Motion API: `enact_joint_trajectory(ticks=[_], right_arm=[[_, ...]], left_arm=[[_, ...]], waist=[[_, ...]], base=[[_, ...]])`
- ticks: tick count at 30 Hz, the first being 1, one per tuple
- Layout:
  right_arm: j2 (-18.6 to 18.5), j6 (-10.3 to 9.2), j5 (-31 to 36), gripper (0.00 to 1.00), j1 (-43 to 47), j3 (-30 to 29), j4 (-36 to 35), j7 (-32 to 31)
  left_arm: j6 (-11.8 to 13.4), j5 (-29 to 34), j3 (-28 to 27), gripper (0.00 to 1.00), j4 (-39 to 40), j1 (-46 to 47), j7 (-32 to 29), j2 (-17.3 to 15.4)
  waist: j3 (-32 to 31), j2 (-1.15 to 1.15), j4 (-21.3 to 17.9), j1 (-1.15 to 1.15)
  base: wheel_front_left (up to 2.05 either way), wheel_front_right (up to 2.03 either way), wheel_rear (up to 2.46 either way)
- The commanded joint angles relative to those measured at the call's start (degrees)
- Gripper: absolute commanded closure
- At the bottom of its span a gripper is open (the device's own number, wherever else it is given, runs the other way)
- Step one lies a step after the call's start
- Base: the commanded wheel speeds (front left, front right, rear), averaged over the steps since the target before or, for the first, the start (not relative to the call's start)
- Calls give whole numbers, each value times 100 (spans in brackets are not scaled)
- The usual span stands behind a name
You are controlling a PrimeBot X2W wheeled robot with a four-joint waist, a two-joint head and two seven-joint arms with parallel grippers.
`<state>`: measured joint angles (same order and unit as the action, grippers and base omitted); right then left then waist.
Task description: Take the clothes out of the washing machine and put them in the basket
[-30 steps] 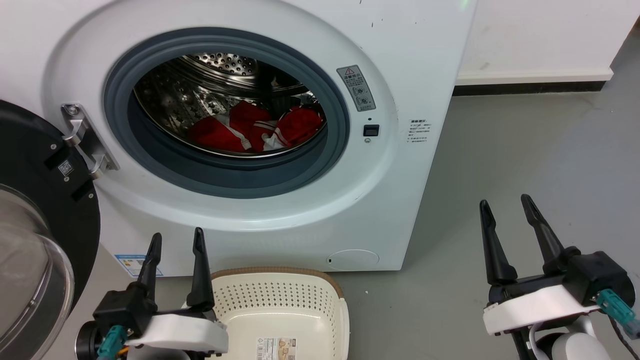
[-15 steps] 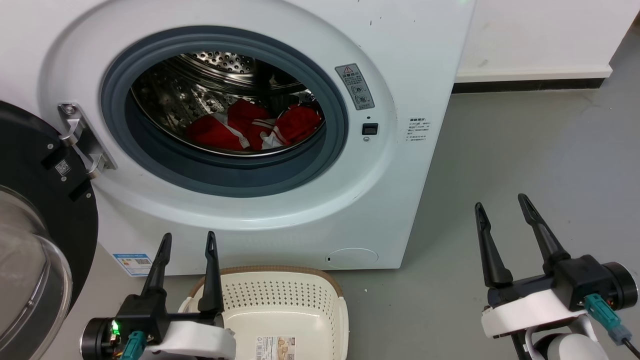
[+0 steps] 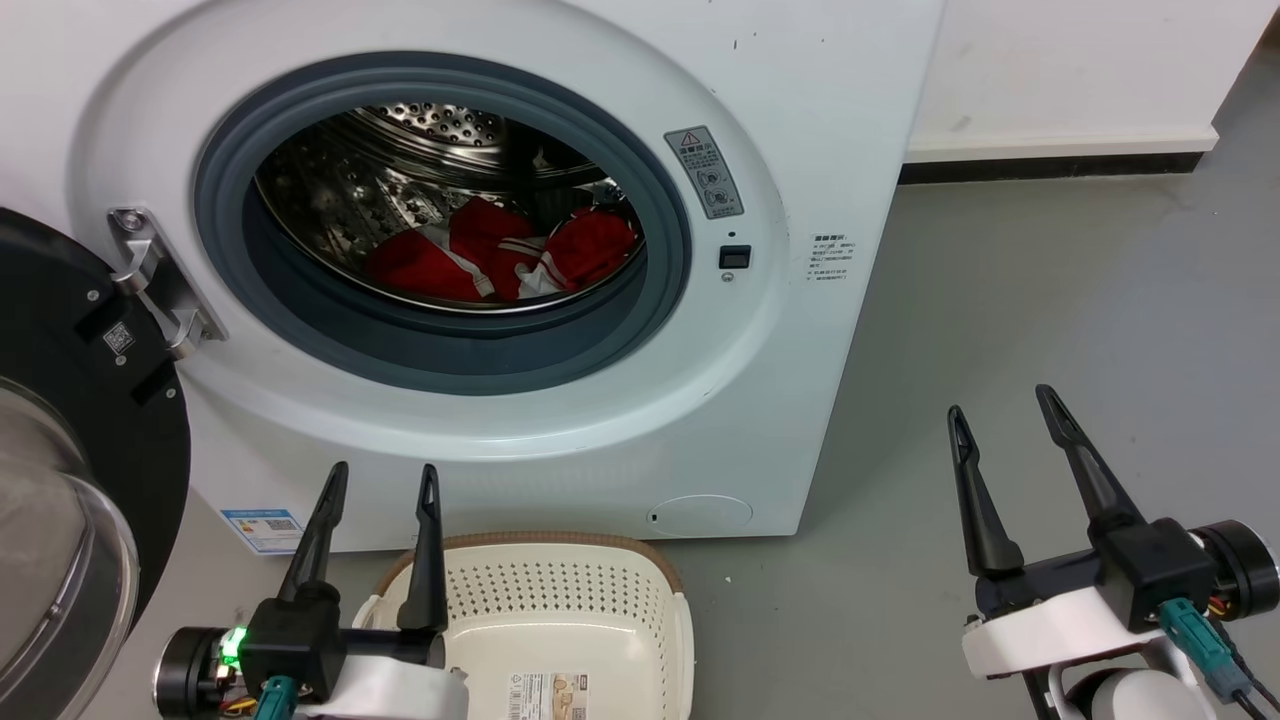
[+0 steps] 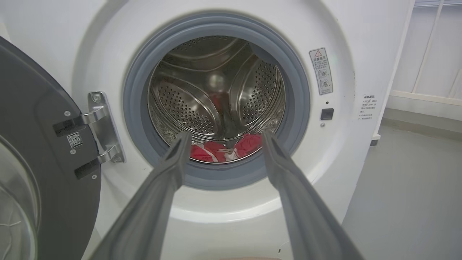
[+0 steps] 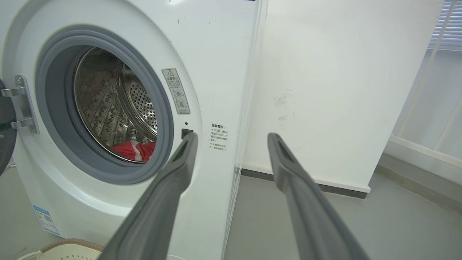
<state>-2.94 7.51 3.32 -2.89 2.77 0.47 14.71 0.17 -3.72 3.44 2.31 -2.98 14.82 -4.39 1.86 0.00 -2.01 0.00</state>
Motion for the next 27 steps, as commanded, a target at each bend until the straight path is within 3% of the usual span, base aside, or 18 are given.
enact_joint_trajectory(ticks=[1, 27], right_arm=[[11, -4, 129, 0, 44, -2, -16, 56], [11, -4, -253, 0, 19, -94, 161, 51]], left_arm=[[-37, 159, -22, 0, 20, -16, 50, 44], [-324, 197, -302, 0, -124, 8, 41, 141]], waist=[[0, 0, -9, 0], [-36, 0, -39, 0]], base=[[0, 0, 0], [0, 0, 0]])
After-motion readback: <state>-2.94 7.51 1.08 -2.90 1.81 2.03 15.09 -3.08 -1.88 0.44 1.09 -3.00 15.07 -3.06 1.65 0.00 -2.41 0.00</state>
